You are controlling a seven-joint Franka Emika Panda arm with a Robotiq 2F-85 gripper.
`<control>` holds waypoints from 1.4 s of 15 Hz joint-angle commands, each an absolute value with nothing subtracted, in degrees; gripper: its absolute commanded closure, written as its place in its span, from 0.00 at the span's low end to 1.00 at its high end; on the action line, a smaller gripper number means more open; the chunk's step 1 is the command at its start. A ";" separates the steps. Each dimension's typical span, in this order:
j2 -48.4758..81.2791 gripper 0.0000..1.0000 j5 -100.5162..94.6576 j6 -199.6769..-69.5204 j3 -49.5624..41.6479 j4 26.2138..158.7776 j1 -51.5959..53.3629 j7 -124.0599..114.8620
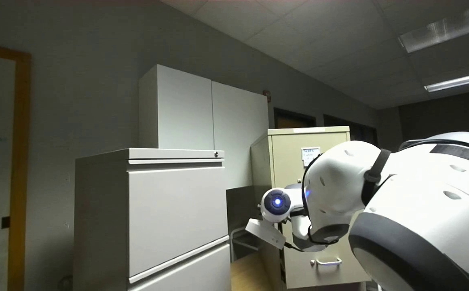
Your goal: Close the bottom drawer of the beige file cabinet
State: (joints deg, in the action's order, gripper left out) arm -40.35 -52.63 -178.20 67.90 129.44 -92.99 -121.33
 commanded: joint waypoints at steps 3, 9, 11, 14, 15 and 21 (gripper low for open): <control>-36.54 1.00 -53.56 -184.06 65.12 131.30 -85.53 -119.24; -24.25 1.00 -57.92 -186.18 51.95 139.65 -65.71 -109.73; -22.00 1.00 -58.21 -184.70 43.61 143.30 -57.76 -106.24; -22.38 1.00 -55.38 -181.95 31.39 148.42 -48.41 -101.12; -22.80 1.00 -54.26 -180.71 28.06 149.62 -46.19 -99.70; -29.04 1.00 -45.05 -170.39 11.86 152.82 -37.05 -91.54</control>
State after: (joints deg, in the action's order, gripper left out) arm -23.94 -49.34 -175.50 17.31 151.31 -40.77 -95.16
